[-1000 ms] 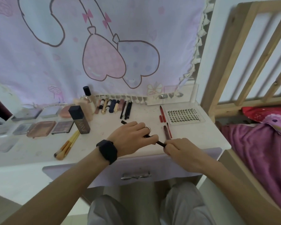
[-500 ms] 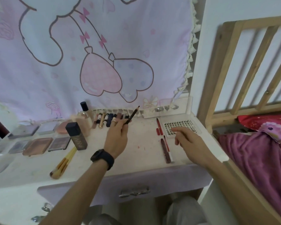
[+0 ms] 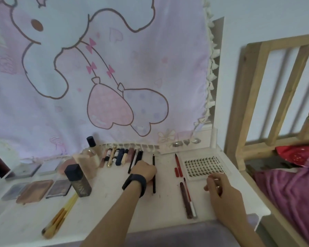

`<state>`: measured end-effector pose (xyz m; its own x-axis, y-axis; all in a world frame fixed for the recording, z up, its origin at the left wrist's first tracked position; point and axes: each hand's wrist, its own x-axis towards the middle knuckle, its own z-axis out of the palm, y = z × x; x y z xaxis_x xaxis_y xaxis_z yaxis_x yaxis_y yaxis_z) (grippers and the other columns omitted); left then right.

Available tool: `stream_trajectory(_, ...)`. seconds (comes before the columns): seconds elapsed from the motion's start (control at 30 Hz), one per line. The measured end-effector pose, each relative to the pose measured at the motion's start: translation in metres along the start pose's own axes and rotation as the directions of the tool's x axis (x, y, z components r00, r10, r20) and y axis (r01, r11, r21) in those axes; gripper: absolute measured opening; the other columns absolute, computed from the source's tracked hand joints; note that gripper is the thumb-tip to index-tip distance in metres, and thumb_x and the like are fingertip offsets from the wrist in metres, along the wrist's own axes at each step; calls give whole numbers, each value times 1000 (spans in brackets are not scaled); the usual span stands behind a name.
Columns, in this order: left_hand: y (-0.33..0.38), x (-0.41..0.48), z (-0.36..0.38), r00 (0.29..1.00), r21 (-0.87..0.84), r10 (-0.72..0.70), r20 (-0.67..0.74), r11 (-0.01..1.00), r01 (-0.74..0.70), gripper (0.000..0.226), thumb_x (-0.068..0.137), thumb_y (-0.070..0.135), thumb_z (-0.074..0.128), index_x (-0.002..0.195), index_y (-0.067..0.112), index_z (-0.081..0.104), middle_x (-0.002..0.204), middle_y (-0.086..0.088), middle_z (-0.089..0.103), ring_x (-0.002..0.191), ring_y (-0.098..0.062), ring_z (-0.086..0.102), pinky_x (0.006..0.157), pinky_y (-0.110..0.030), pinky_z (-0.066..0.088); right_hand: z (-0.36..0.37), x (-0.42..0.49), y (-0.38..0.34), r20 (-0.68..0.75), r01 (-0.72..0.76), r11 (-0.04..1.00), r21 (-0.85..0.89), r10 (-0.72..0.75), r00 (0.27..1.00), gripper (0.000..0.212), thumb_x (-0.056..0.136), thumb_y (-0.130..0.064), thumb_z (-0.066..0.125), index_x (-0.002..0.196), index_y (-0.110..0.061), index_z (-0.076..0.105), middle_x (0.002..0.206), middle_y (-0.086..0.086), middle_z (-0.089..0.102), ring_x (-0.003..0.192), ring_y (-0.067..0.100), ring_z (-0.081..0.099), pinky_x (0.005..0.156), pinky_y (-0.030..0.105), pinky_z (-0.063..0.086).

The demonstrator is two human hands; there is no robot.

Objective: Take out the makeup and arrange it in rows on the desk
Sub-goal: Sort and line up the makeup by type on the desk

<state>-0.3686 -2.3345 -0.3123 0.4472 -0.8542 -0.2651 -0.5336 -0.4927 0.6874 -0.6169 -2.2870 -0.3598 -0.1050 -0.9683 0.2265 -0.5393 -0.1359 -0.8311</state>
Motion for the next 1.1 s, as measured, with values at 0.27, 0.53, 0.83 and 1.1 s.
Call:
stream_trajectory(0.27, 13, 17, 10, 994, 52, 84, -67, 995, -81, 25, 86, 28, 69, 86, 4, 74, 81, -11, 74, 80, -31, 71, 73, -44, 62, 5, 2, 4, 61, 38, 996, -84, -33, 998, 4, 101, -34, 52, 105, -34, 51, 76, -15, 70, 65, -1, 59, 59, 14, 36)
stream_trajectory(0.53, 11, 10, 17, 987, 55, 90, -131, 995, -84, 37, 87, 14, 64, 60, 30, 43, 82, -3, 59, 69, -22, 55, 57, -21, 41, 3, -3, 0, 58, 103, 984, -147, -95, 994, 5, 100, -33, 54, 98, -36, 50, 68, -18, 56, 62, -3, 55, 57, 9, 34)
stream_trajectory(0.83, 5, 15, 24, 977, 42, 131, -166, 991, -126, 16, 87, 22, 67, 75, 30, 59, 87, 0, 65, 81, -20, 59, 66, -23, 48, 11, -1, 7, -19, 131, 984, -124, -134, 991, 22, 94, -38, 62, 103, -22, 75, 84, -14, 58, 73, 0, 55, 65, 12, 36)
stream_trajectory(1.1, 4, 19, 22, 983, -43, 107, -148, 992, -115, 36, 86, 31, 73, 119, 17, 69, 111, -5, 73, 100, -25, 67, 88, -38, 57, 11, -2, 8, -15, 138, 981, -135, -141, 990, 24, 96, -39, 58, 106, -22, 72, 90, -13, 58, 75, -5, 51, 65, 9, 33)
